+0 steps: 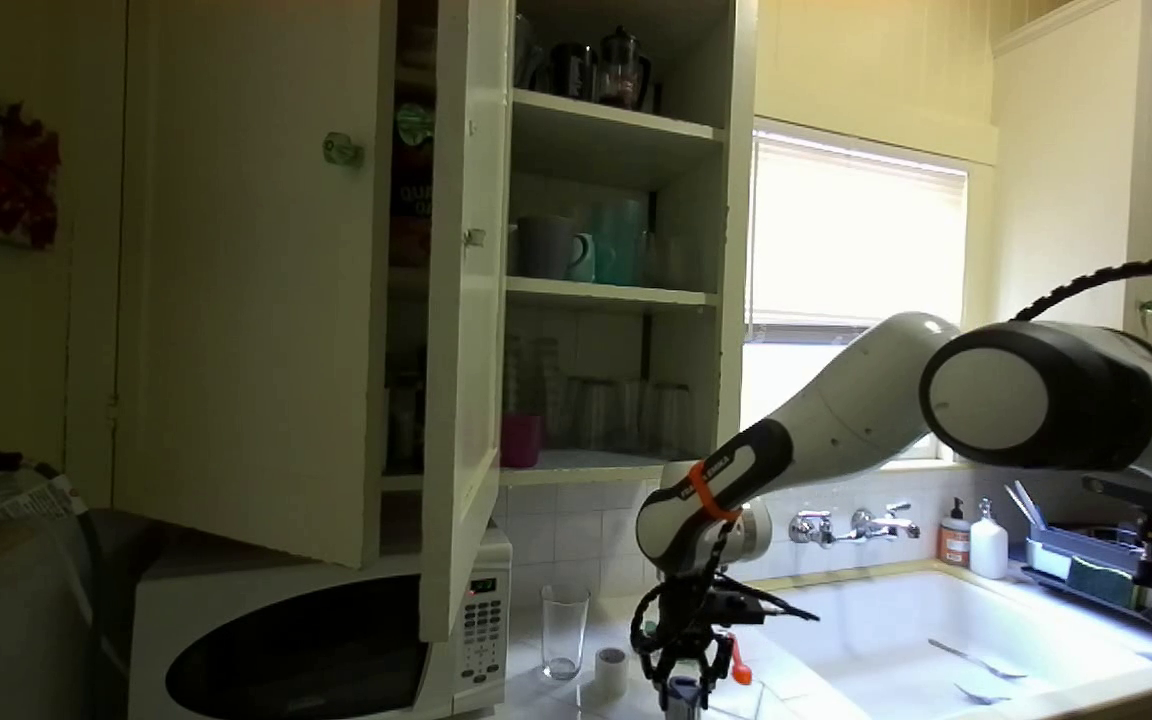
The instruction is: Put the blue and white object in the open drawer, then close the drawer
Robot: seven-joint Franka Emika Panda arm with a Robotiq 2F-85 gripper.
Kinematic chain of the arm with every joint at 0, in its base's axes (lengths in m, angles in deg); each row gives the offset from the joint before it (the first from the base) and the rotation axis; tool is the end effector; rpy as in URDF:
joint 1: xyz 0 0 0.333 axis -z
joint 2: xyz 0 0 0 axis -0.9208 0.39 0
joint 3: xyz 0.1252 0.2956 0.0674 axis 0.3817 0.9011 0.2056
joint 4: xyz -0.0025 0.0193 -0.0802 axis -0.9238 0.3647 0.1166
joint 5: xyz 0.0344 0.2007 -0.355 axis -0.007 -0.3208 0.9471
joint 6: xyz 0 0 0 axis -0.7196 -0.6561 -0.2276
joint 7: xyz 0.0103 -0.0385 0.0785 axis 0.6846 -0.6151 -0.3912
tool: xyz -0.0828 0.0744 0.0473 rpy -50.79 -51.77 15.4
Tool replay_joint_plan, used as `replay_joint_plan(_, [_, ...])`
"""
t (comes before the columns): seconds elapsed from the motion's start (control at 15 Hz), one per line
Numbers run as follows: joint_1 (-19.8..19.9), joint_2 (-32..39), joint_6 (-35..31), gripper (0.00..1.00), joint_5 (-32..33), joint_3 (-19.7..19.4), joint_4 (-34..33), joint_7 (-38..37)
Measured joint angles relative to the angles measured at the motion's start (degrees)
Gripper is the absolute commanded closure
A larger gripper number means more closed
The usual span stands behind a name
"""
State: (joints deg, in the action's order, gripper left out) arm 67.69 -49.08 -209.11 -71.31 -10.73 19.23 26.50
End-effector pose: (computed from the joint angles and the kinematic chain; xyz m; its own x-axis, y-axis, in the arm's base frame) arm 0.6613 -0.0465 0.2431 0.8934 -0.4447 -0.0637 -0.4461 -0.8950 -0.0085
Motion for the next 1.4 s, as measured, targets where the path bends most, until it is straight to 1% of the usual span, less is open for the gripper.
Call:
replay_joint_plan(0.27, [4.09, -11.4, 7.34, 0.66, -1.22, 0.72, 9.24, 15.64])
replay_joint_plan(0.4, [5.88, -17.42, 11.9, 0.66, -1.22, 0.37, 14.03, 23.76])
replay_joint_plan(0.53, [7.17, -22.95, 17.2, 0.66, -1.2, -0.46, 18.62, 30.33])
replay_joint_plan(0.73, [8.15, -30.95, 22.79, 0.66, -1.22, -2.48, 26.41, 34.94])
replay_joint_plan(0.93, [8.41, -38.12, 25.79, 0.66, -2.81, -4.82, 35.19, 35.58])
replay_joint_plan(1.0, [8.47, -39.57, 27.69, 0.41, -4.07, -5.71, 37.27, 35.6])
replay_joint_plan(1.07, [8.49, -40.22, 28.0, 0.41, -4.13, -6.18, 38.19, 35.62])
replay_joint_plan(1.27, [8.31, -39.84, 27.95, 0.41, -4.11, -6.08, 37.4, 35.62])
replay_joint_plan(1.33, [8.25, -39.71, 27.95, 0.66, -4.11, -5.98, 37.26, 35.62])
replay_joint_plan(1.4, [8.25, -39.71, 27.95, 0.66, -4.11, -5.96, 37.26, 35.62])
